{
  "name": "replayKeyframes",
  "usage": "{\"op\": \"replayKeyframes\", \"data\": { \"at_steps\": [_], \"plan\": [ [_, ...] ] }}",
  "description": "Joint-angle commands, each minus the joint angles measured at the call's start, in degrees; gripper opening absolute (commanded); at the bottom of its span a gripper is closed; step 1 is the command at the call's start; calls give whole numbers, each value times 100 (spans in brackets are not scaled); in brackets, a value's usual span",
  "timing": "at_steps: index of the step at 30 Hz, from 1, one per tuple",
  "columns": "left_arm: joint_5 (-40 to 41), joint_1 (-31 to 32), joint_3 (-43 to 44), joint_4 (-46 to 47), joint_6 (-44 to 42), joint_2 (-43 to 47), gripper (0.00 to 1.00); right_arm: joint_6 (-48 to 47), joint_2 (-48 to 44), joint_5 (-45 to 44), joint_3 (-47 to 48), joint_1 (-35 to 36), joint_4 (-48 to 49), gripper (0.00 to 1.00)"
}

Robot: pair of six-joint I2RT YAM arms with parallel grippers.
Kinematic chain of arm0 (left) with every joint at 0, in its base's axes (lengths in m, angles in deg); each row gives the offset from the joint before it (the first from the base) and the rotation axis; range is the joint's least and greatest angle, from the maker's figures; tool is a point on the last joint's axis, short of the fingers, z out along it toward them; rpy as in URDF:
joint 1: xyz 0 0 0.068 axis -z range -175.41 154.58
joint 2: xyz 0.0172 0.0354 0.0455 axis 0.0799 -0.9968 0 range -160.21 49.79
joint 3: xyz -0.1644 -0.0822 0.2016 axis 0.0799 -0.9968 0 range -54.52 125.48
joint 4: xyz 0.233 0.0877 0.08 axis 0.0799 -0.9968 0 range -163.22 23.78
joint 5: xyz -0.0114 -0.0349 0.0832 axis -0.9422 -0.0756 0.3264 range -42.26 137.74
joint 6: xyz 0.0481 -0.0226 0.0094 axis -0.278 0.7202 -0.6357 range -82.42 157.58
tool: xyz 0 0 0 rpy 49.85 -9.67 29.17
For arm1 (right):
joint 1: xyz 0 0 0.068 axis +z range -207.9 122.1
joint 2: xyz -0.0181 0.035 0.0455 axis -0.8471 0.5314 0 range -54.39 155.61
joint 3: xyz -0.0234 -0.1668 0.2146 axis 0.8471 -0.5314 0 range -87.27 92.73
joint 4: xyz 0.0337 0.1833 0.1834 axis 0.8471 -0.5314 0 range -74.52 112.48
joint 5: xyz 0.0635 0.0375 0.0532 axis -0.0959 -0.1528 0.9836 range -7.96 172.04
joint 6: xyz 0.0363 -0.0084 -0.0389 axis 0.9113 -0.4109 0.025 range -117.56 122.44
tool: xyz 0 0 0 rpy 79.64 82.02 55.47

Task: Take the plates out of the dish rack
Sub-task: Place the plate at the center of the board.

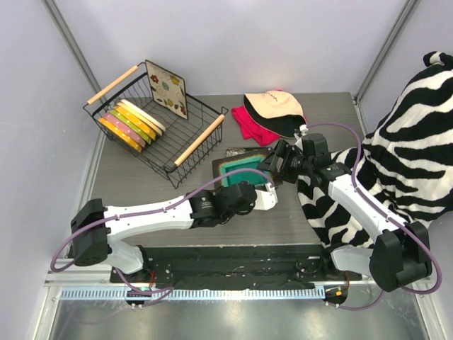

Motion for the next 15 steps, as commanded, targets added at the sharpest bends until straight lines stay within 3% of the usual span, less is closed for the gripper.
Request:
{"op": "replayKeyframes", "data": {
  "at_steps": [1,4,10,13,15],
  "plan": [
    [886,109,138,1175,-367,67,0,-62,-4,296,33,20,116,79],
    [913,126,103,1254,-376,76,0,-54,128,498,-89,20,159,75],
    [974,126,76,1325,-394,6,0,-97,234,876,-257,20,274,52],
    [1036,126,67,1404,-403,-47,0,-89,277,990,-318,20,344,37],
    [1115,126,85,1404,-394,-91,0,-45,278,982,-353,28,440,19]
  ]
}}
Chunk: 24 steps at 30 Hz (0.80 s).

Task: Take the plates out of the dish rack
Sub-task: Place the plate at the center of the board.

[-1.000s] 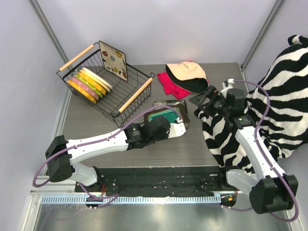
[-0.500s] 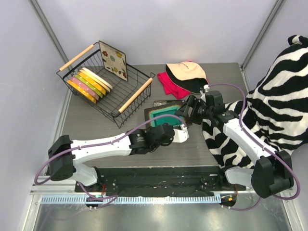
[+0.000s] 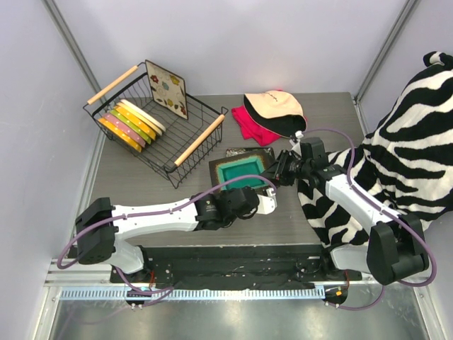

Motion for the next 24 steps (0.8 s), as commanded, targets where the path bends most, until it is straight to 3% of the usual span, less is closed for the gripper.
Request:
{"op": "replayKeyframes", "data": {
  "at_steps": [1,2,4,9,12,16,21,22,24],
  "plan": [
    [789,34,247,1308,-167,106,0,3,15,268,-115,33,327,12],
    [842,34,255,1299,-158,53,1,38,-2,258,-133,33,406,5],
    [877,34,273,1308,-132,9,6,56,-2,136,-186,33,529,1],
    [895,8,290,1308,-88,-228,18,30,-195,-145,-580,24,1126,0],
    [860,-18,378,1247,35,-325,32,169,-380,-383,-835,15,1635,1],
    [623,-150,519,1097,299,-264,61,478,-635,-559,-1126,-81,2338,0],
    [333,-247,607,922,528,26,80,618,-960,-717,-1267,-292,2717,1],
    [150,-308,624,869,580,87,99,627,-986,-717,-1302,-362,2883,1],
    [-141,-413,712,720,790,219,100,689,-1013,-752,-1372,-424,3051,1]
  ]
}}
